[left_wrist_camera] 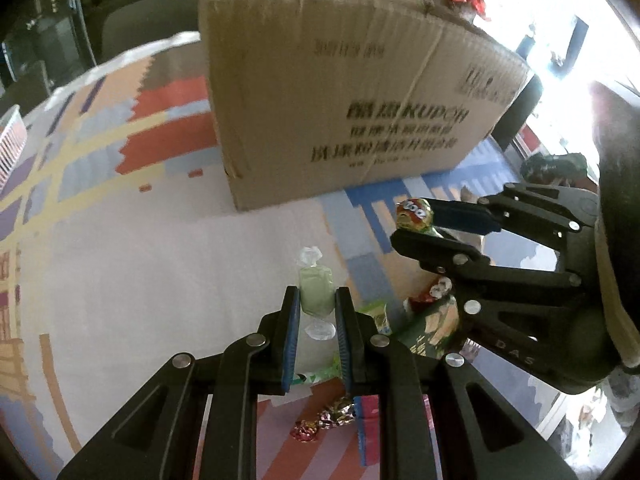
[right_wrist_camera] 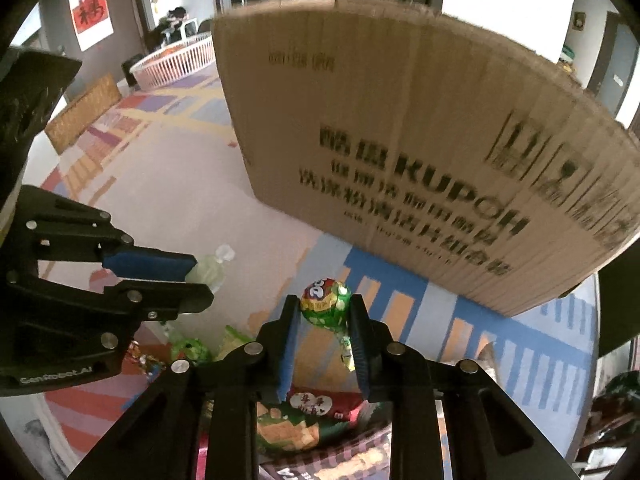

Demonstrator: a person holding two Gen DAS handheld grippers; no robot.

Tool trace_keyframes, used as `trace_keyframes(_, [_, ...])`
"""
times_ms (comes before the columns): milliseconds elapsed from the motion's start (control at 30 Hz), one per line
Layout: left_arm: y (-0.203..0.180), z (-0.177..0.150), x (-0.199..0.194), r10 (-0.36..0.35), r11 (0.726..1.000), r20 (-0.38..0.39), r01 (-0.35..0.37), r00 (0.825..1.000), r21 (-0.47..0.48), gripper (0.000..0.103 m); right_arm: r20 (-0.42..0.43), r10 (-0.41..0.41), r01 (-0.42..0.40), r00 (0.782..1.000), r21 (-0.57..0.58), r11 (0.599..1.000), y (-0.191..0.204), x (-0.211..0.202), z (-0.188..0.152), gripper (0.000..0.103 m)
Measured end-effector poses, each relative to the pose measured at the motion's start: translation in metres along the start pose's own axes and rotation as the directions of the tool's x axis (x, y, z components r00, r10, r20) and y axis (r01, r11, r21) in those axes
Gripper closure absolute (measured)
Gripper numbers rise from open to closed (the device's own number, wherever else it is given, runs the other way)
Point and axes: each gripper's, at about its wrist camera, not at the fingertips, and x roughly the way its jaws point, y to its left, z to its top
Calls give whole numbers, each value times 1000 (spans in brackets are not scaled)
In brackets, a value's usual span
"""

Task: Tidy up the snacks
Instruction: 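Grasp the small green drink bottle with the left tool while the right tool grasps the lollipop, then lift both items over the box and release them inside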

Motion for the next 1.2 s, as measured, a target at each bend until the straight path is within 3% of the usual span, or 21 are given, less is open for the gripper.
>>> trace_keyframes(267, [-10, 5, -31, 30, 999, 101, -29, 994, -19, 84, 99, -28, 28, 995, -3, 1000, 2, -37, 6, 78])
trace_keyframes(533, [-22, 11, -72, 46, 999, 206, -45, 977, -9, 84, 186, -25, 23, 982, 15, 1000, 3, -78, 10, 78])
trace_keyframes(1200, [-40, 58, -135, 57, 998, 380, -63, 923, 2, 84, 384, -74, 39, 920, 98, 994, -18, -160, 44, 78])
